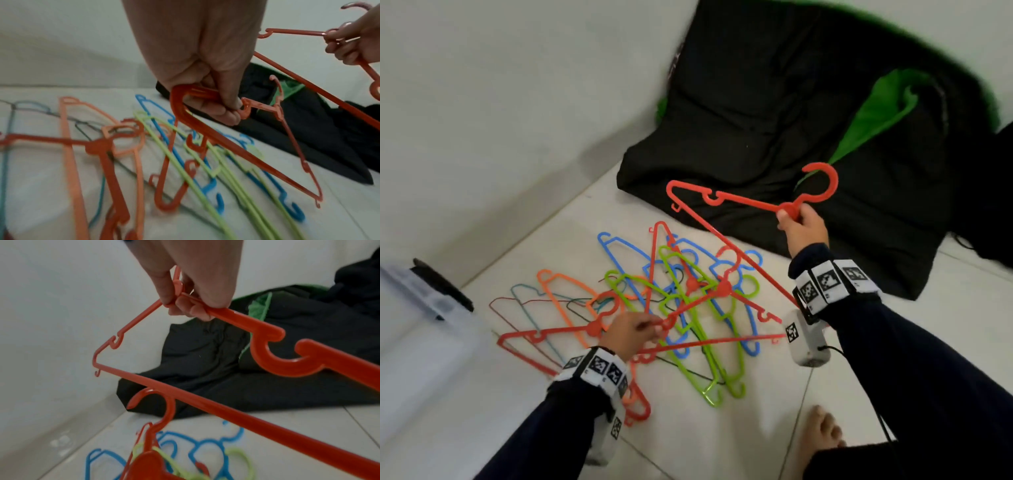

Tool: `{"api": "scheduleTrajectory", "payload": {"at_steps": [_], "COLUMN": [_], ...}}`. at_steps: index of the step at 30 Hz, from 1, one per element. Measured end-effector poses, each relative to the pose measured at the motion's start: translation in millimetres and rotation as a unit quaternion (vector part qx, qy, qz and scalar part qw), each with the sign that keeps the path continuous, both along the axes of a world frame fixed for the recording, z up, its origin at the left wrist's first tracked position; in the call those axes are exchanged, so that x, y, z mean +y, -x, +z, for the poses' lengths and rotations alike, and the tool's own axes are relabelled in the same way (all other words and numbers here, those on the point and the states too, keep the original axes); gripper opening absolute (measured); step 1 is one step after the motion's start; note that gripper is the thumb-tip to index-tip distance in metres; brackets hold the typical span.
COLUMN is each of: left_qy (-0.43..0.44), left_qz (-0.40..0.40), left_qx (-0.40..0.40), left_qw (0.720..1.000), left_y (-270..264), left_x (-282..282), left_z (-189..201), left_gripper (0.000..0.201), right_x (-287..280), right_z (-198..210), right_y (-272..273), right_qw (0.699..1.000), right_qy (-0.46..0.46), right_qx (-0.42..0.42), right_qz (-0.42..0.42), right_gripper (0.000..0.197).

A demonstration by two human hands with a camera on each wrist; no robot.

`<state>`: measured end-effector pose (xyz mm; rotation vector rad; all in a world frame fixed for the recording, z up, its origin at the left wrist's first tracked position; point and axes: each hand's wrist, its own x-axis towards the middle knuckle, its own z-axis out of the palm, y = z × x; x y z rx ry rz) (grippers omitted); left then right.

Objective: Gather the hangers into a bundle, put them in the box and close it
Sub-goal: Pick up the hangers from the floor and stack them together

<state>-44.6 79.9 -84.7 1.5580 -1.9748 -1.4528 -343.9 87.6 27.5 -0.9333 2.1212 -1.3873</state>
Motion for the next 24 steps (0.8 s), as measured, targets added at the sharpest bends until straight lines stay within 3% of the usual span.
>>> {"api": "scheduleTrajectory", "payload": {"at_steps": [7, 10, 11, 13, 16, 24], "left_qy": [0.169, 0.197, 0.205, 0.216, 0.222, 0.226], "left_qz": [0.141, 0.173, 0.174, 0.157, 0.093, 0.039], "left_qx": [0.04, 0.069, 0.084, 0.112, 0.123, 0.144], "left_qw": [0.975, 0.963, 0.959, 0.957, 0.963, 0.963], "left_y": [-54.8, -72.1, -74.4, -73.4, -63.6, -46.3], "left_x": [-14.2, -16.9, -16.2, -12.3, -3.8, 6.4], "left_z": [108.3, 149.4, 162.8, 187.7, 214.9, 219.8], "left_gripper": [0.018, 0.017, 0.018, 0.018, 0.017, 0.026], "right_x": [22.7, 34.1, 37.5, 41.8, 45.1, 39.8], "right_z": [105.3, 126.5, 129.5, 129.4, 129.2, 128.8], "right_y": [1.4, -20.9, -32.4, -55.1, -86.0, -96.7], "right_qw": [0.978, 0.945, 0.931, 0.912, 0.905, 0.912], "right_qy": [0.068, 0.047, 0.04, 0.047, 0.074, 0.17], "right_qx": [0.159, 0.232, 0.257, 0.273, 0.249, 0.237], "right_qz": [0.12, 0.225, 0.256, 0.304, 0.336, 0.287], "right_gripper": [0.031, 0.007, 0.013, 0.018, 0.019, 0.017]}}
